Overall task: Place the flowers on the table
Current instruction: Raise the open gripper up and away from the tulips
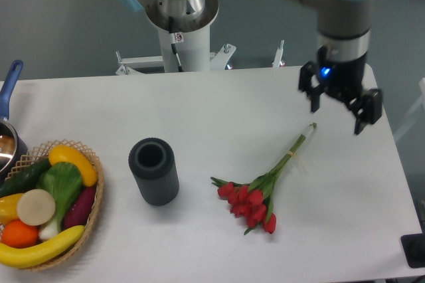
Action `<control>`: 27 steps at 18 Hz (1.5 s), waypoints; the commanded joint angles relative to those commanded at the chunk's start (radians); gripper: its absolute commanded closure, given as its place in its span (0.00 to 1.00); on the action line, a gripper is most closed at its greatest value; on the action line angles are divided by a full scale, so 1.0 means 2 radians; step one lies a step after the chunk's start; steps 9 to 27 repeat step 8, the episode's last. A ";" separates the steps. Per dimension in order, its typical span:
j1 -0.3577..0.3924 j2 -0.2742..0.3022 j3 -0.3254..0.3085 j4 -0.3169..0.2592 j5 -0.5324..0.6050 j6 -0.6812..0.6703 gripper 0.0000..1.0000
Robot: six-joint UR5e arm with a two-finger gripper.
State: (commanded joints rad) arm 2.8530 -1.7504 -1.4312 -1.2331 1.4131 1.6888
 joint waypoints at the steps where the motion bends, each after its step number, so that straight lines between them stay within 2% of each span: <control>1: 0.009 0.005 -0.001 -0.009 -0.006 0.009 0.00; 5: 0.032 0.017 -0.005 -0.027 -0.012 0.061 0.00; 27: 0.032 0.020 -0.009 -0.027 -0.016 0.061 0.00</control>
